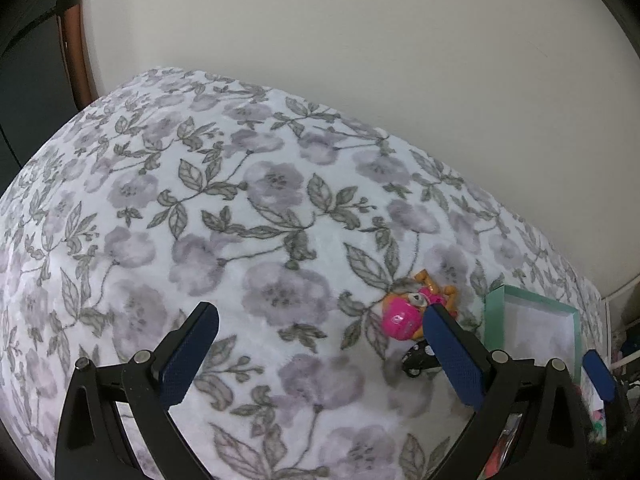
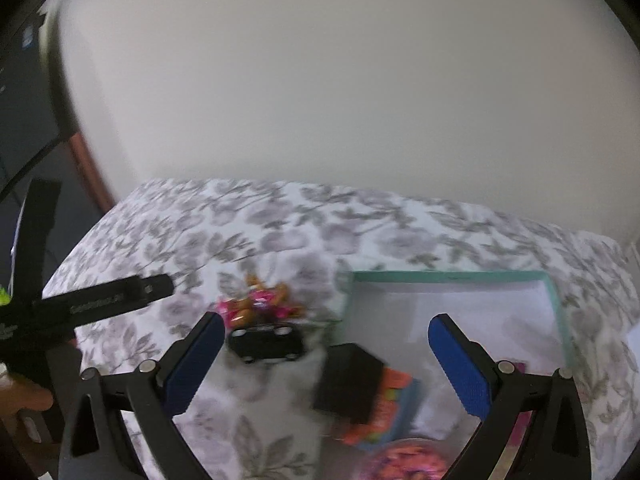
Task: Organize rigid objects
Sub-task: 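Move both grippers back toward the toy car and toy figure, then grasp the black toy car with the right gripper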
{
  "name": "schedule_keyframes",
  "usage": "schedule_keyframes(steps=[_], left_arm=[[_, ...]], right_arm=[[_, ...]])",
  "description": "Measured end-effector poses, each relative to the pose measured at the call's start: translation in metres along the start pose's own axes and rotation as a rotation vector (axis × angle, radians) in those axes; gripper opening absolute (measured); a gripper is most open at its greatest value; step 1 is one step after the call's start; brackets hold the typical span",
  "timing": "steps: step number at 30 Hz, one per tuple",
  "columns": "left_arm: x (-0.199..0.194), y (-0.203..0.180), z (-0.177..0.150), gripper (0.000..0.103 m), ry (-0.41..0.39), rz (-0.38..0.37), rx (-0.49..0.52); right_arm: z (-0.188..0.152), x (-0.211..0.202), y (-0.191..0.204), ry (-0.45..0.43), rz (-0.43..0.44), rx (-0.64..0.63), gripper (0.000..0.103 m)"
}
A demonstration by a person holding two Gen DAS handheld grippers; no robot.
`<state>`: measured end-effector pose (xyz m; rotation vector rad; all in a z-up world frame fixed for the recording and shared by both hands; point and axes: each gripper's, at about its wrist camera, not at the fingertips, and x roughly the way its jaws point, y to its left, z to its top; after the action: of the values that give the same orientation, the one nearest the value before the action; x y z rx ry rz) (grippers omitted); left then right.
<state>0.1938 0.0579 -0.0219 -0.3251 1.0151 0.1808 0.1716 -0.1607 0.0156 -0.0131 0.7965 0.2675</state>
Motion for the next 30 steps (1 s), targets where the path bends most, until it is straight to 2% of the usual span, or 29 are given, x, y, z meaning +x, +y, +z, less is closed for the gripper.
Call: schedule_keyframes(steps=[4,8,12,16,20,22,23,25,28,30], left_arm=[[0.006,0.015,0.003,0.102,0.034,-0.013,-0.038],[0.01,0.029,0.005,0.102,0.042,-0.008,-0.068],[0.013,0.042,0.006,0.102,0.049,-0.02,-0.099],[0.017,0.051,0.007,0.102,0.056,-0.029,-0.119],[0.02,0.055,0.008,0.102,0.063,-0.025,-0.12],[0.021,0.056,0.008,0.102,0.066,-0.029,-0.118],[0.021,0.056,0.008,0.102,0.067,-0.033,-0.119],[0.022,0.059,0.008,0.102,0.071,-0.045,-0.127],[0.024,0.063,0.008,0.102,0.079,-0.06,-0.144],[0.025,0.065,0.007,0.102,0.082,-0.065,-0.152]], right_arm=[[0.002,0.017,0.023,0.06,0.005,-0.043,0.103],[0.007,0.031,0.036,0.11,0.045,-0.014,0.103],[0.015,0.046,0.045,0.159,0.049,0.021,0.103],[0.016,0.066,0.046,0.231,0.069,0.094,0.103],[0.01,0.083,0.039,0.274,0.045,0.19,0.102],[0.007,0.09,0.035,0.294,0.049,0.235,0.095],[0.006,0.094,0.035,0.307,0.045,0.251,0.088],[0.005,0.099,0.037,0.317,0.004,0.242,0.083],[0.006,0.1,0.039,0.311,-0.01,0.241,0.077],[0.006,0.102,0.04,0.316,-0.016,0.246,0.067]])
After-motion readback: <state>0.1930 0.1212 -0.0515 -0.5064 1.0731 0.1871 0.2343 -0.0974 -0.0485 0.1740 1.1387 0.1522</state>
